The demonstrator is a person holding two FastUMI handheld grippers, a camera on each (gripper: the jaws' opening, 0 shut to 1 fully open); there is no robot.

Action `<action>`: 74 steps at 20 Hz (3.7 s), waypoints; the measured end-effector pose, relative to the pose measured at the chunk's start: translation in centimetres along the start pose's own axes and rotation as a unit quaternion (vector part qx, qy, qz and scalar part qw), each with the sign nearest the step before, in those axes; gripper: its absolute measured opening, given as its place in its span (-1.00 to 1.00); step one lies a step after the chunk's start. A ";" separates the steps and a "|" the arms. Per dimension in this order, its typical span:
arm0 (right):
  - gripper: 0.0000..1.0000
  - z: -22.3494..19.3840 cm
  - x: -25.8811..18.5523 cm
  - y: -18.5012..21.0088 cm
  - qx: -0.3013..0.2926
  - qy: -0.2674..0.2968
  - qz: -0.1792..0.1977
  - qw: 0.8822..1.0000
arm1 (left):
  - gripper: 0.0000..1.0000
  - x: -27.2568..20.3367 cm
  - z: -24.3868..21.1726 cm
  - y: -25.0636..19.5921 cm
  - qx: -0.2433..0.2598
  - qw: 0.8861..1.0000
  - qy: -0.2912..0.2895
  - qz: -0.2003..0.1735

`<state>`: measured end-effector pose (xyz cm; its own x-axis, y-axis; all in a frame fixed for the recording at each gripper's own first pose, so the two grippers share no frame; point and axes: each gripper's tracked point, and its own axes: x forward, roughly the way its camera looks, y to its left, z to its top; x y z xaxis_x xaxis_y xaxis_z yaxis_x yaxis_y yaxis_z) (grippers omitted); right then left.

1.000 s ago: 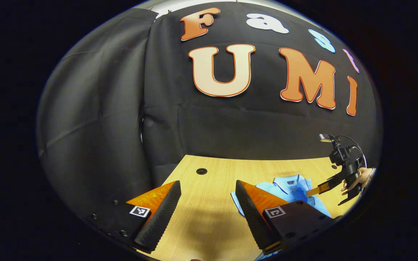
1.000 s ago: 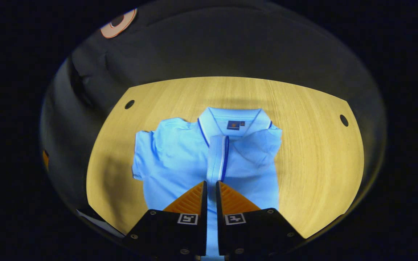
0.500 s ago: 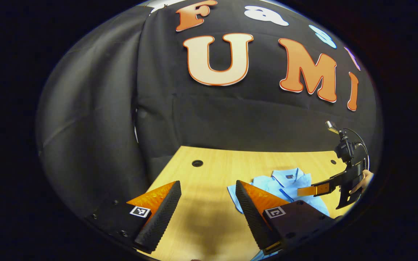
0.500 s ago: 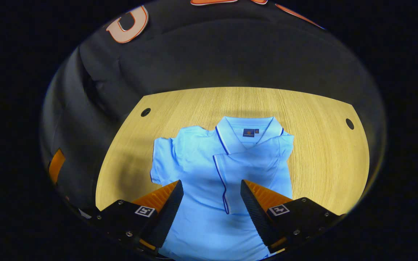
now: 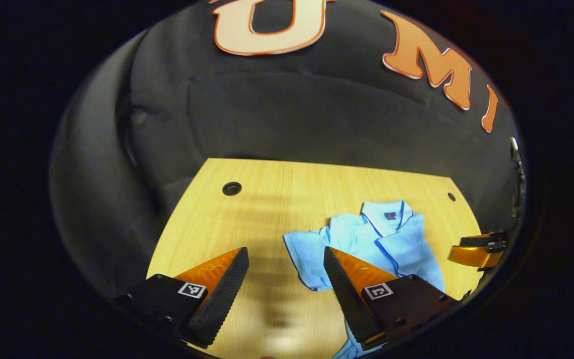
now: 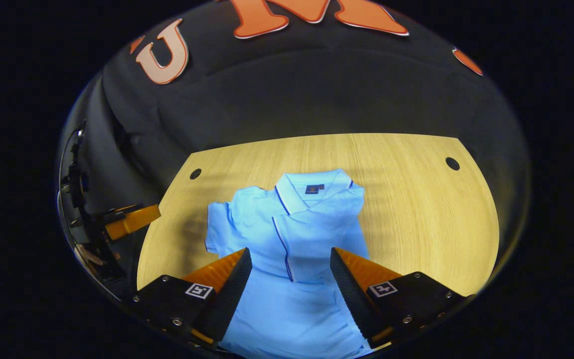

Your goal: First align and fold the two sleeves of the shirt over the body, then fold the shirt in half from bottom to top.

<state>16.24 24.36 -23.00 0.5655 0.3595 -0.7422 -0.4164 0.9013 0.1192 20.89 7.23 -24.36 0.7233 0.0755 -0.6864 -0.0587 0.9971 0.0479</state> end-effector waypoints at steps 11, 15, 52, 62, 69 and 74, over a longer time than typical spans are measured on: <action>0.96 -4.7 -1.3 -8.0 0.085 0.029 -0.036 0.995 | 1.00 10.1 -6.5 -1.5 0.017 0.989 0.149 0.018; 0.96 -5.4 -1.5 -9.1 0.101 0.034 -0.036 0.994 | 0.99 11.1 -7.9 -1.0 0.006 0.984 0.174 0.025; 0.96 -6.9 -5.6 -14.6 0.131 0.004 -0.047 0.990 | -0.90 2.5 -0.7 -18.6 0.104 0.982 0.113 -0.112; 0.96 -8.8 -6.7 -18.3 0.155 0.008 -0.063 0.986 | -0.89 3.9 -3.0 -29.4 0.116 0.971 0.133 -0.163; 0.96 -10.1 -6.8 -19.4 0.157 0.021 -0.069 0.985 | -0.80 4.6 -5.7 -33.6 0.110 0.967 0.159 -0.164; 0.96 -10.4 -6.9 -19.1 0.150 0.026 -0.067 0.986 | 0.30 4.1 -6.4 -33.6 0.066 0.970 0.162 -0.167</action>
<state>12.90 2.11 -27.02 0.5601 0.2260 -0.7970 -0.1058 0.9737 0.2018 21.44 -25.99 -33.42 0.4307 -0.2362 -0.8710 0.2459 0.9593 -0.1385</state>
